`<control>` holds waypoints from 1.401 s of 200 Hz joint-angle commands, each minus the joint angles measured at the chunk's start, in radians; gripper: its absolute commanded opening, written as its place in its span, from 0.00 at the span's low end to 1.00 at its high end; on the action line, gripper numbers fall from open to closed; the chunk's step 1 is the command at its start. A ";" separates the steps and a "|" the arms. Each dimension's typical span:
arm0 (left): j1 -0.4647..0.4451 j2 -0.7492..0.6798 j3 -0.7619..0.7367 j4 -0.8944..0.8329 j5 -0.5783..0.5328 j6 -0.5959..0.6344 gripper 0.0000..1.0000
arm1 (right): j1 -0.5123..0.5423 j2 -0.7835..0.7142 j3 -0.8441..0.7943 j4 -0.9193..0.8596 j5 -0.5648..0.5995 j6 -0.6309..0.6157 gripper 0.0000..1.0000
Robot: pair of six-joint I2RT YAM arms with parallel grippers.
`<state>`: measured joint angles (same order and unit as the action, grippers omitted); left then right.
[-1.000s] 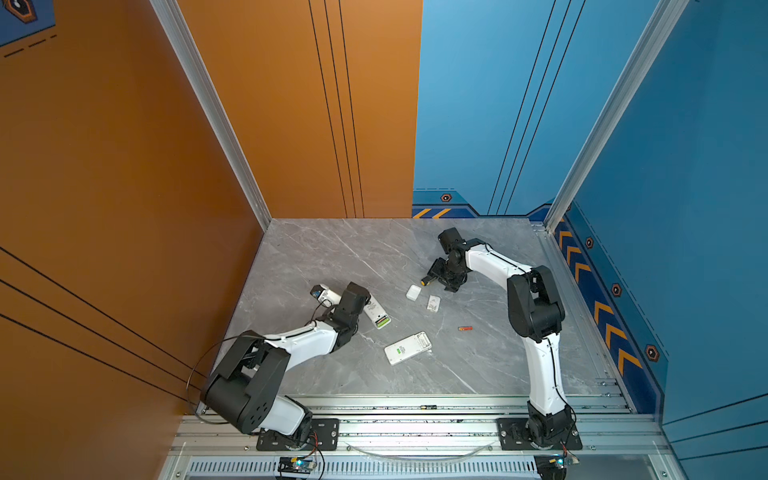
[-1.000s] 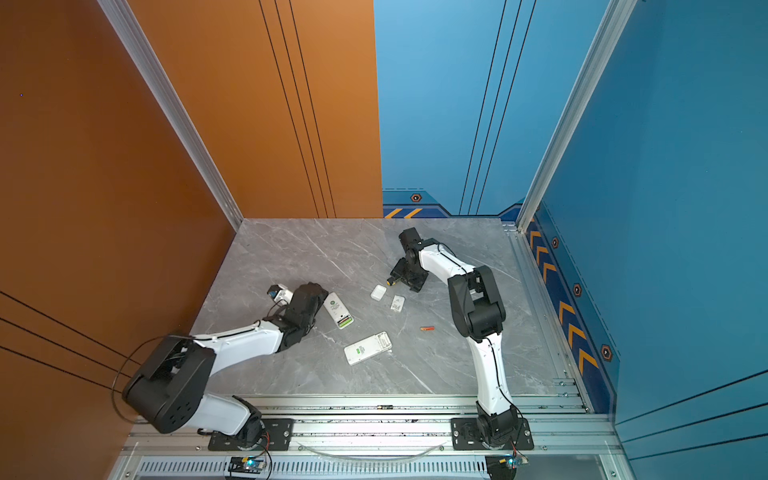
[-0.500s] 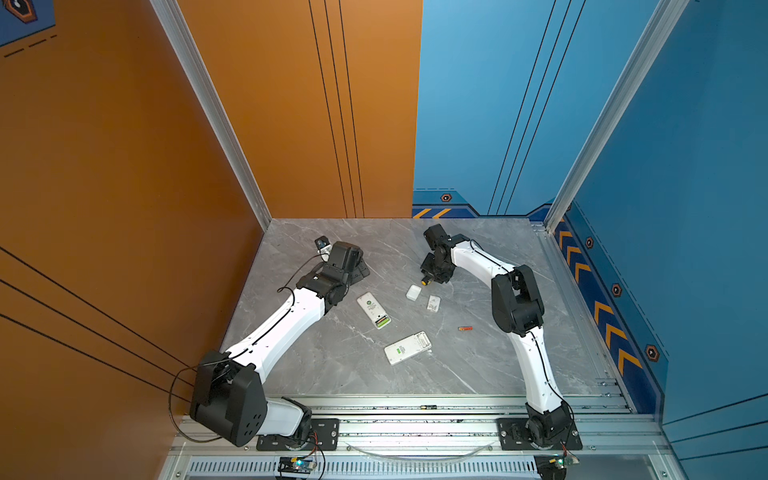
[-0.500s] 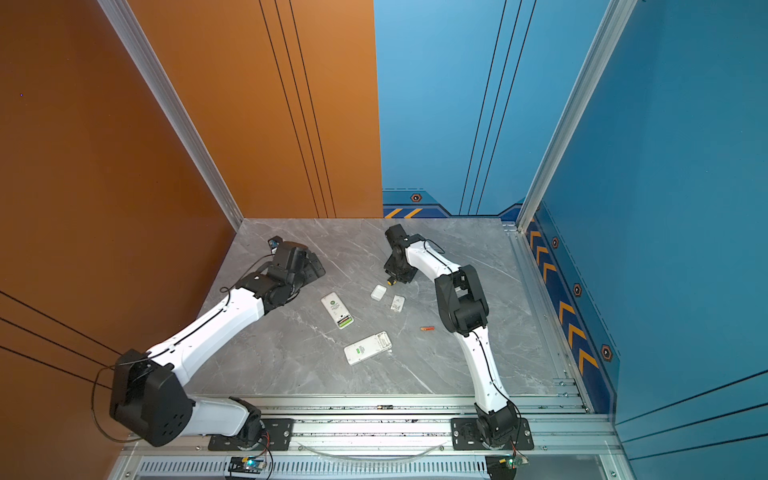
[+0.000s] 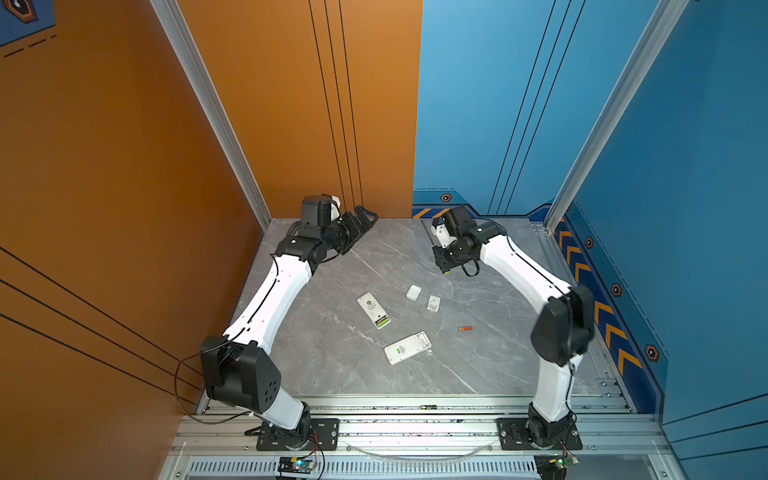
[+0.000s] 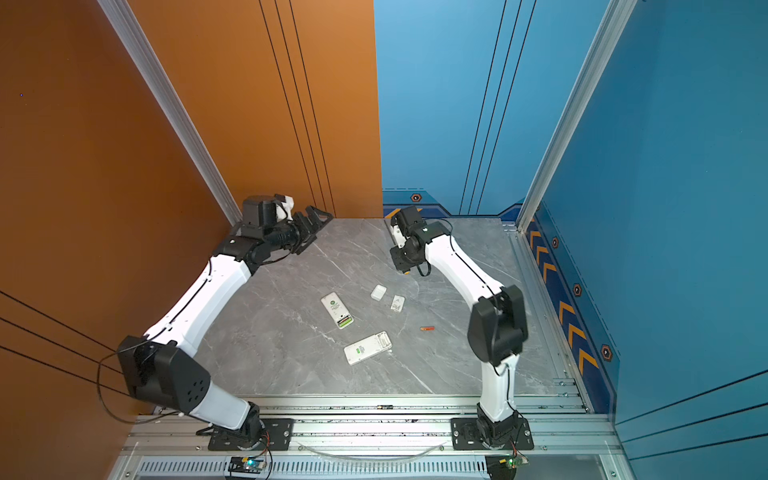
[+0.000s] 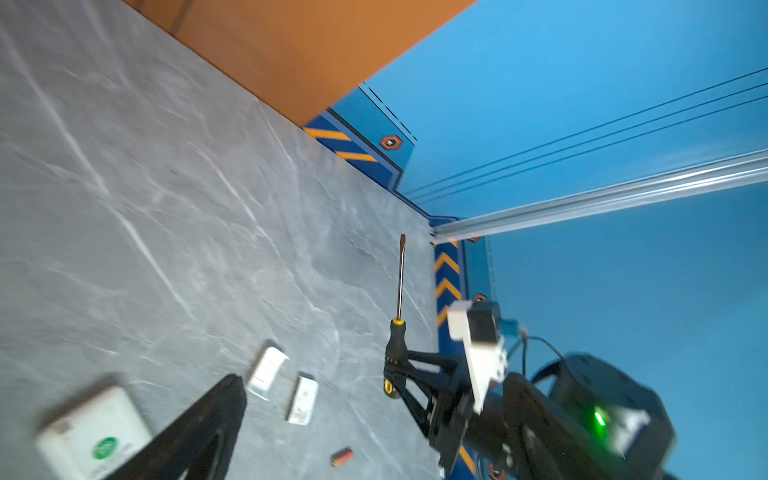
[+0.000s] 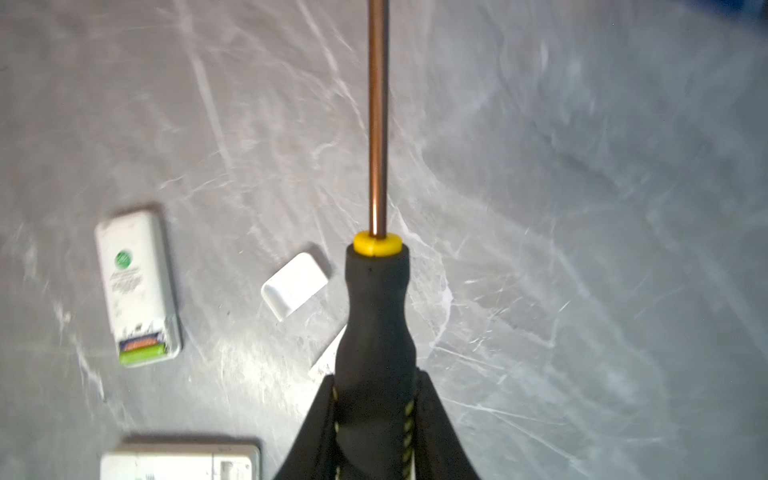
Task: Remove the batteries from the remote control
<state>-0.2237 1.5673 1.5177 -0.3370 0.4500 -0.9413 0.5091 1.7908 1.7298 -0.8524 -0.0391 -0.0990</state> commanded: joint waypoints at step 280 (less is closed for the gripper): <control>-0.082 0.123 -0.481 0.959 0.066 -0.964 0.00 | 0.095 -0.135 0.041 0.118 -0.014 -0.140 0.67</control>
<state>-0.3237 1.6524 1.0534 0.3317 0.5838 -1.6749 0.7723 1.7725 1.6547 -0.7250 0.3149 -0.5411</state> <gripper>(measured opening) 0.065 0.599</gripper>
